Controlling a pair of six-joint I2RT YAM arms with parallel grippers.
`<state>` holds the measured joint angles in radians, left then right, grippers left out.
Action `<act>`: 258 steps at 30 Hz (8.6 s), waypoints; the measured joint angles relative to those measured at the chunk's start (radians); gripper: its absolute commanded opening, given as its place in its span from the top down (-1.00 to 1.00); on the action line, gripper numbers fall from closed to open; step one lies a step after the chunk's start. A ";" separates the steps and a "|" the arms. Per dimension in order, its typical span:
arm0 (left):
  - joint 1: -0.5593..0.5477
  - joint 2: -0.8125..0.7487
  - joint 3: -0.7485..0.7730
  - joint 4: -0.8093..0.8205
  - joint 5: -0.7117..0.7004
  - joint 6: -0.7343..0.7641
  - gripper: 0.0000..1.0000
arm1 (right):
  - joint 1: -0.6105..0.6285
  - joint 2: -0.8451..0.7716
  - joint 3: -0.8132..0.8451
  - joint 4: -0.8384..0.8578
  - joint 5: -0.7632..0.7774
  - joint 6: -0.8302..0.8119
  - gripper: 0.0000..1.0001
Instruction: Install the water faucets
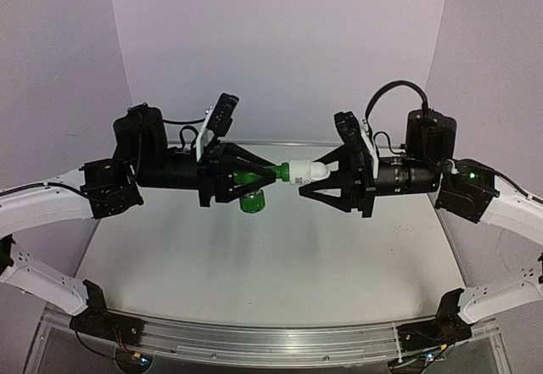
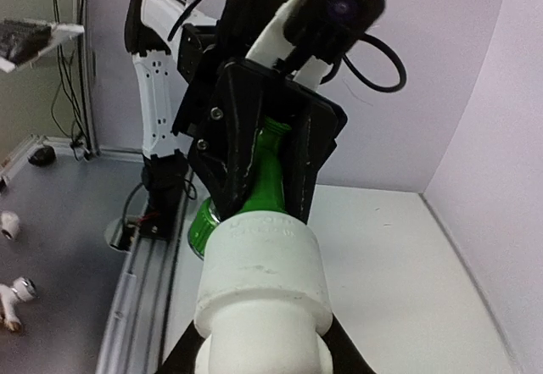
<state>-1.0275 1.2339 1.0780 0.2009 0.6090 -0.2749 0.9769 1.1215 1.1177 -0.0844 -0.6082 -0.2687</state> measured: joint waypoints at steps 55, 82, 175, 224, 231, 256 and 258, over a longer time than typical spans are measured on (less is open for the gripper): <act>0.007 0.056 0.065 -0.147 0.036 -0.443 1.00 | 0.000 -0.139 -0.352 0.519 0.141 -1.648 -0.38; 0.026 0.074 0.068 -0.147 0.021 -0.324 1.00 | 0.015 -0.117 -0.119 0.195 0.132 -1.072 0.17; -0.013 -0.032 0.016 -0.263 -0.087 -0.008 0.99 | -0.086 0.116 0.115 -0.099 -0.090 0.336 0.99; -0.058 -0.013 0.026 -0.121 -0.087 -0.017 0.99 | -0.033 0.075 0.093 -0.047 -0.112 0.025 0.27; -0.058 -0.013 0.018 -0.118 -0.073 -0.021 1.00 | -0.031 0.076 0.093 -0.051 -0.107 0.049 0.67; -0.058 -0.034 0.020 -0.202 -0.101 0.139 1.00 | -0.029 0.110 0.093 -0.006 -0.119 0.316 1.00; -0.058 -0.038 0.025 -0.219 -0.111 0.152 0.99 | -0.029 0.116 0.093 0.005 -0.122 0.334 1.00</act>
<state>-1.0859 1.1955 1.1030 -0.0177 0.4980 -0.1226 0.9478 1.2374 1.2106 -0.0798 -0.7303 0.0658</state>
